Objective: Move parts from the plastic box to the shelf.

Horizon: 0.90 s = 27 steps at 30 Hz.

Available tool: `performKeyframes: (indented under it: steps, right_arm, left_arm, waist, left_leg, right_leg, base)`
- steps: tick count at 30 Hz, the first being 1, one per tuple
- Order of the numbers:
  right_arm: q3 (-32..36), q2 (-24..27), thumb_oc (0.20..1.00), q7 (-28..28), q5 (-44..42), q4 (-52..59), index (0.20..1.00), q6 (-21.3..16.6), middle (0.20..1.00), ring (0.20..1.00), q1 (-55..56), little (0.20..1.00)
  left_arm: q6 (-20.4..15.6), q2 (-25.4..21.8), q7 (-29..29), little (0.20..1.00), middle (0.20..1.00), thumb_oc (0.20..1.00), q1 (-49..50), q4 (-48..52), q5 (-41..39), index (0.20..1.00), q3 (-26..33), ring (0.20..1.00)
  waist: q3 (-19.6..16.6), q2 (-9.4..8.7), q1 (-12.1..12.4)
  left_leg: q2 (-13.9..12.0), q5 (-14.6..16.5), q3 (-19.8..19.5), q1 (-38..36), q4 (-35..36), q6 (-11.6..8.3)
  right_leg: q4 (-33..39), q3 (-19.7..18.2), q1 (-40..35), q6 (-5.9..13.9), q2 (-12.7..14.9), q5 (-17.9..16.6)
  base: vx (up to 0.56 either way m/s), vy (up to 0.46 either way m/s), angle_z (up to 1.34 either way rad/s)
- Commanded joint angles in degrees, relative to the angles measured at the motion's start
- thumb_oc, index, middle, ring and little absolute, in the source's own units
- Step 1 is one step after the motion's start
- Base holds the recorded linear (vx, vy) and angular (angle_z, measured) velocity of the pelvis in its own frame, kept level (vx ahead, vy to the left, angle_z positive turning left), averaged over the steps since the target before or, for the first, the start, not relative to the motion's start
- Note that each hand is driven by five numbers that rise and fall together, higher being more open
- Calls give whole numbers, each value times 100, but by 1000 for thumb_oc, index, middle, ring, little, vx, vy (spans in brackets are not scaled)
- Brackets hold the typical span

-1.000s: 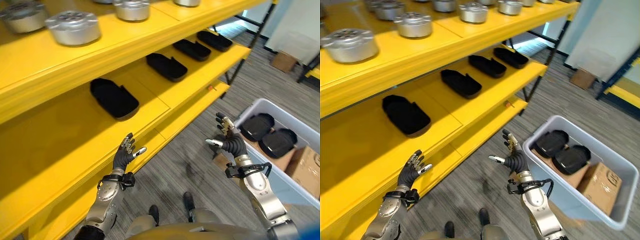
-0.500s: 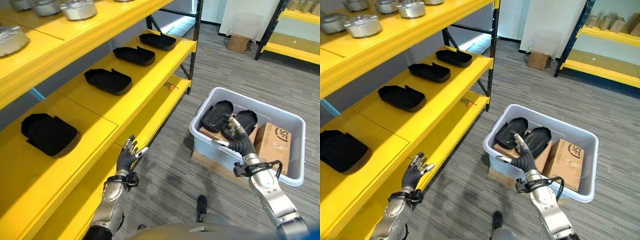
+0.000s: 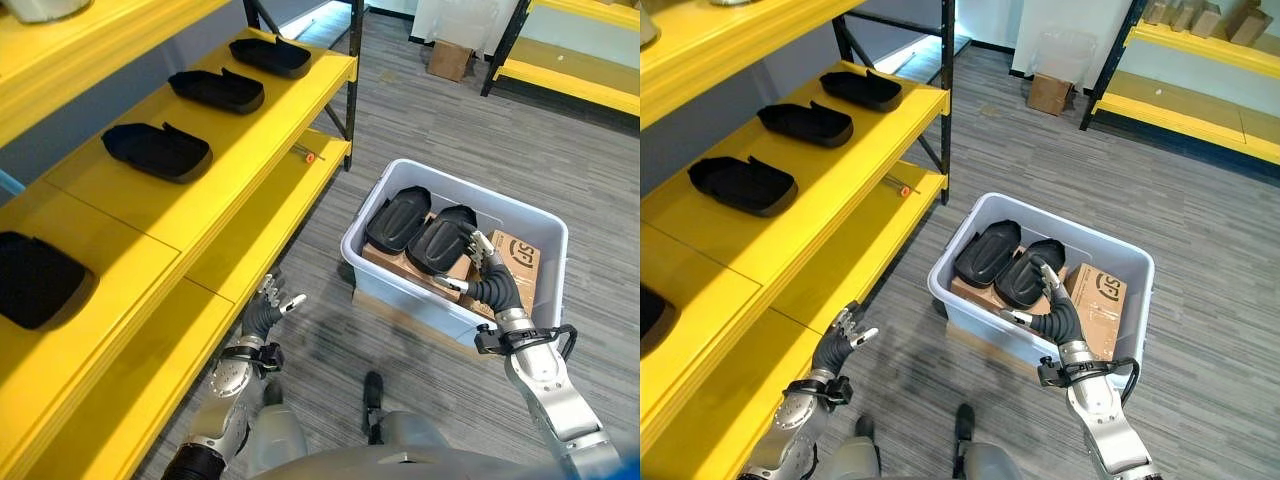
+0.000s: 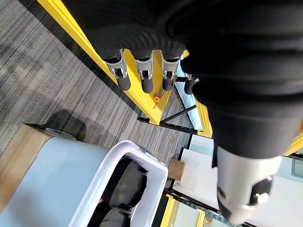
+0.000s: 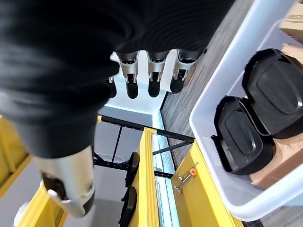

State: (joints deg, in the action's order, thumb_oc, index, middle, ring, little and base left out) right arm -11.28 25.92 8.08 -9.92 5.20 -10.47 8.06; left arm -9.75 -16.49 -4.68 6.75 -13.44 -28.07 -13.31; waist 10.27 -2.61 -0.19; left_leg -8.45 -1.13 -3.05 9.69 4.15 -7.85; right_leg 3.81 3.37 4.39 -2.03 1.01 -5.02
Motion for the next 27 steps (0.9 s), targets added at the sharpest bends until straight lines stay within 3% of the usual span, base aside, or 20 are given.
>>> performKeyframes:
  steps: [1,2,3,5,10,20,27]
  right_arm:
    - [133,61,1000,-39,-75,385,1000,-329,1000,1000,-8,1000]
    - [132,63,1000,-41,-75,390,1000,-326,1000,1000,-2,1000]
    - [194,18,1000,-180,-138,445,1000,-312,1000,1000,146,1000]
    - [183,-28,1000,-257,-157,490,1000,-276,1000,1000,223,1000]
    - [-32,-70,1000,-369,-176,404,1000,-215,1000,1000,104,1000]
    - [-310,-38,1000,-519,-201,390,1000,-146,1000,1000,-20,1000]
    - [-317,-45,1000,-492,-170,338,1000,-96,1000,1000,-89,1000]
  left_arm:
    - [-357,-177,50,1000,1000,1000,172,310,11,1000,99,1000]
    - [-361,-176,52,1000,1000,1000,175,307,11,1000,98,1000]
    - [-396,-169,107,1000,1000,1000,144,329,19,1000,91,1000]
    - [-420,-279,159,1000,1000,1000,202,355,18,1000,92,1000]
    - [-415,-388,122,1000,1000,1000,184,353,-7,1000,149,1000]
    - [-385,-452,88,1000,1000,1000,75,383,-6,1000,207,1000]
    - [-342,-500,123,1000,1000,1000,78,433,12,1000,212,1000]
  waist:
    - [-172,172,10]
    - [-168,171,25]
    - [-284,235,-83]
    - [-409,212,-170]
    - [-475,135,-213]
    - [-586,83,-288]
    - [-607,67,-265]
  left_leg:
    - [64,-890,-129,127,-146,276]
    - [59,-879,-112,110,-146,277]
    - [80,-823,142,-115,-36,247]
    - [194,-602,478,-394,6,405]
    - [327,-359,868,-551,-3,556]
    - [451,-18,1138,-703,-192,657]
    - [512,92,1121,-713,-268,697]
  right_leg:
    - [-609,-367,-293,569,49,697]
    - [-614,-384,-299,568,47,701]
    - [-517,-530,-330,636,155,677]
    - [-417,-787,-349,767,354,570]
    - [-316,-1109,-243,981,564,420]
    - [-167,-1312,-226,1133,754,285]
    - [-158,-1212,-295,1190,863,285]
  base:
    - [100,89,-170]
    - [195,285,-177]
    - [270,378,-181]
    - [283,385,-89]
    - [85,163,-80]
    - [60,44,-14]
    - [54,26,-2]
